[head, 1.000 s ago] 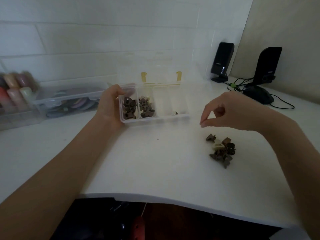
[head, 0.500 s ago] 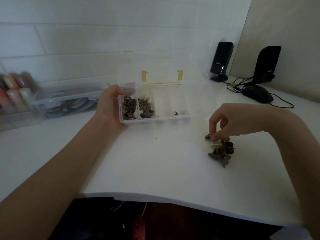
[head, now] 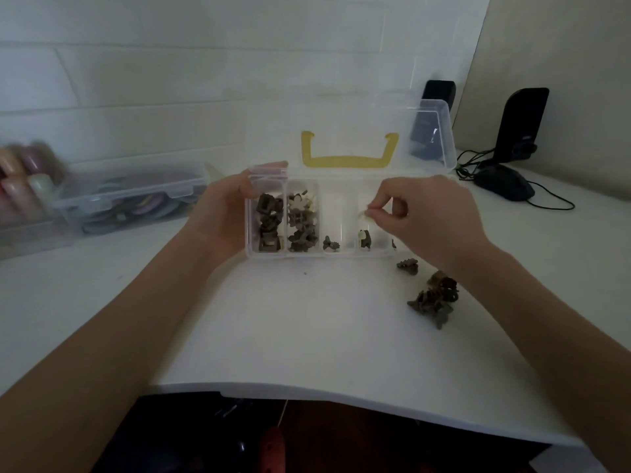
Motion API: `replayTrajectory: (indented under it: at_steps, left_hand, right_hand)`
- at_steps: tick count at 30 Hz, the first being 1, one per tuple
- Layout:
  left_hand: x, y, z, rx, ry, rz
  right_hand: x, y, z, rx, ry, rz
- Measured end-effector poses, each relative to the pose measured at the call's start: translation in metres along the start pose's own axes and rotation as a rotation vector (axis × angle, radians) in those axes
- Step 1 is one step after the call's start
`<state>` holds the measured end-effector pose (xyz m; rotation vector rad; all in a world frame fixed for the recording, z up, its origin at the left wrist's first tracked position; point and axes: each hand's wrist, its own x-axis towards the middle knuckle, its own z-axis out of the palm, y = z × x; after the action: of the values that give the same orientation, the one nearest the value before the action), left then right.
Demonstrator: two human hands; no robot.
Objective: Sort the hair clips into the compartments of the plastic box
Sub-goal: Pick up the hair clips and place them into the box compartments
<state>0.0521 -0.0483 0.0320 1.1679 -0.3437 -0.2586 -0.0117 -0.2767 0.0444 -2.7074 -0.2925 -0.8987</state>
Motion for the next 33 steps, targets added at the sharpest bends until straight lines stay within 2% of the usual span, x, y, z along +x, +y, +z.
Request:
replayTrajectory:
  at_steps: [6, 9, 13, 16, 20, 23, 27, 33]
  left_hand:
    - [0.003, -0.002, -0.012, -0.007, -0.08, 0.018]
    - [0.004, -0.003, -0.011, 0.012, -0.117, 0.038]
    - [0.004, -0.005, -0.012, -0.012, -0.06, 0.036]
    - [0.003, -0.004, -0.013, -0.028, -0.014, 0.021]
    - [0.004, -0.002, -0.014, -0.041, 0.071, 0.009]
    - [0.004, -0.002, -0.013, -0.092, 0.141, 0.0]
    - [0.004, -0.003, -0.014, -0.136, 0.17, -0.012]
    - [0.004, -0.003, -0.017, -0.161, 0.151, -0.026]
  right_hand:
    - [0.002, -0.011, 0.004, -0.265, -0.022, 0.007]
    - [0.003, -0.012, 0.003, -0.267, -0.019, 0.023]
    - [0.001, -0.005, 0.002, -0.031, -0.036, 0.085]
    - [0.006, 0.004, -0.006, 0.21, -0.07, 0.049]
    - [0.008, 0.011, -0.026, 0.409, -0.363, -0.028]
    - [0.009, 0.023, -0.031, 0.313, -0.482, -0.011]
    - [0.011, 0.033, -0.032, -0.032, -0.526, -0.003]
    - [0.008, 0.027, -0.033, -0.144, -0.682, 0.054]
